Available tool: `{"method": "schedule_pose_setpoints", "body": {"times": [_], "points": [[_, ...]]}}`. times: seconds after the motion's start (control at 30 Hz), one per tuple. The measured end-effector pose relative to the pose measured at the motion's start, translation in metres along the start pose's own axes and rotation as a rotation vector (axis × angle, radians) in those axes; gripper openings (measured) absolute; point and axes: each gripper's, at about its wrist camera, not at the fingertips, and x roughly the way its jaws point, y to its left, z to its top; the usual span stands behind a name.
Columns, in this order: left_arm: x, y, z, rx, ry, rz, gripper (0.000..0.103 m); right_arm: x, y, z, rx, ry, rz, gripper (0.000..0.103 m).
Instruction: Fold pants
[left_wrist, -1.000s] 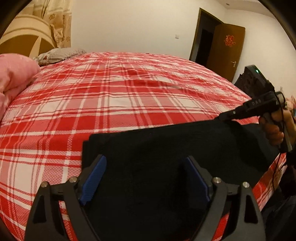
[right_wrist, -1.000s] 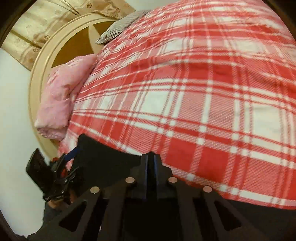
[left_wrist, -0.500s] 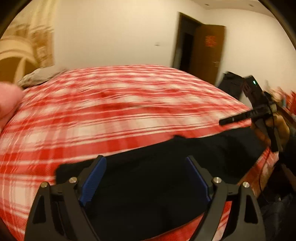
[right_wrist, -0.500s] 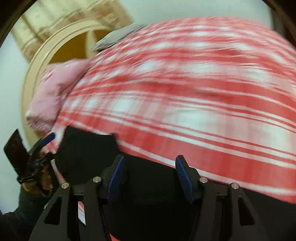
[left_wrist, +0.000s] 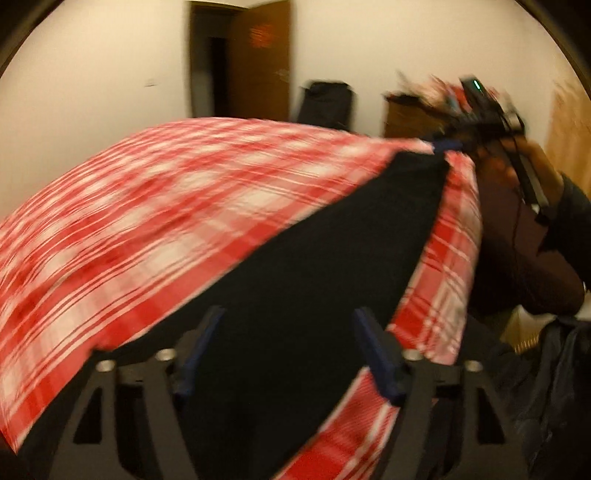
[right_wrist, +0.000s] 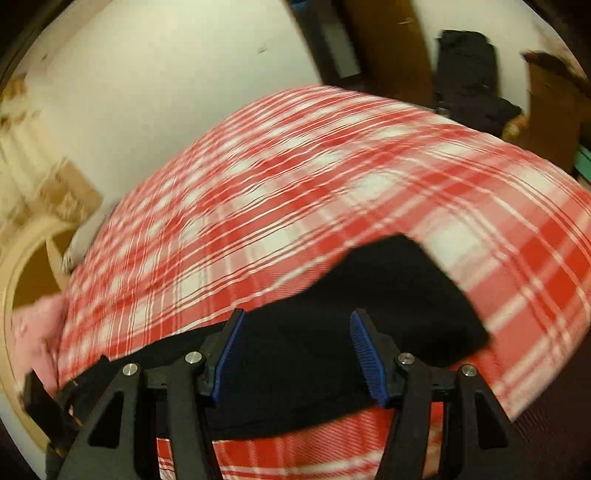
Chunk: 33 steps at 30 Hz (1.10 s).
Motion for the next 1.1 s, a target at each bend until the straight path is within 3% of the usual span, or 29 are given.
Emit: {"method": "schedule_pose_setpoints", "body": {"times": [0.07, 0.27, 0.4, 0.47, 0.7, 0.93, 1.1], "points": [[0.015, -0.016, 0.008, 0.034, 0.038, -0.041, 0.059, -0.003, -0.012, -0.007, 0.024, -0.007, 0.004, 0.059], [0.047, -0.057, 0.022, 0.148, 0.106, -0.091, 0.055, -0.008, -0.034, -0.024, 0.067, -0.040, 0.008, 0.059], [0.066, -0.066, 0.015, 0.197, 0.173, -0.066, 0.049, -0.009, -0.042, -0.028, 0.074, -0.066, 0.029, 0.059], [0.073, -0.066, 0.013, 0.190, 0.196, -0.055, 0.045, -0.007, -0.046, -0.031, 0.082, -0.077, 0.032, 0.059], [0.076, -0.068, 0.014, 0.185, 0.206, -0.046, 0.045, -0.002, -0.051, -0.038, 0.076, -0.103, 0.051, 0.059], [0.074, -0.066, 0.017, 0.154, 0.189, -0.071, 0.022, -0.027, -0.064, -0.034, 0.113, -0.183, 0.035, 0.059], [0.077, -0.064, 0.019, 0.137, 0.199, -0.093, 0.016, -0.027, -0.077, -0.029, 0.160, -0.164, 0.040, 0.059]]}}
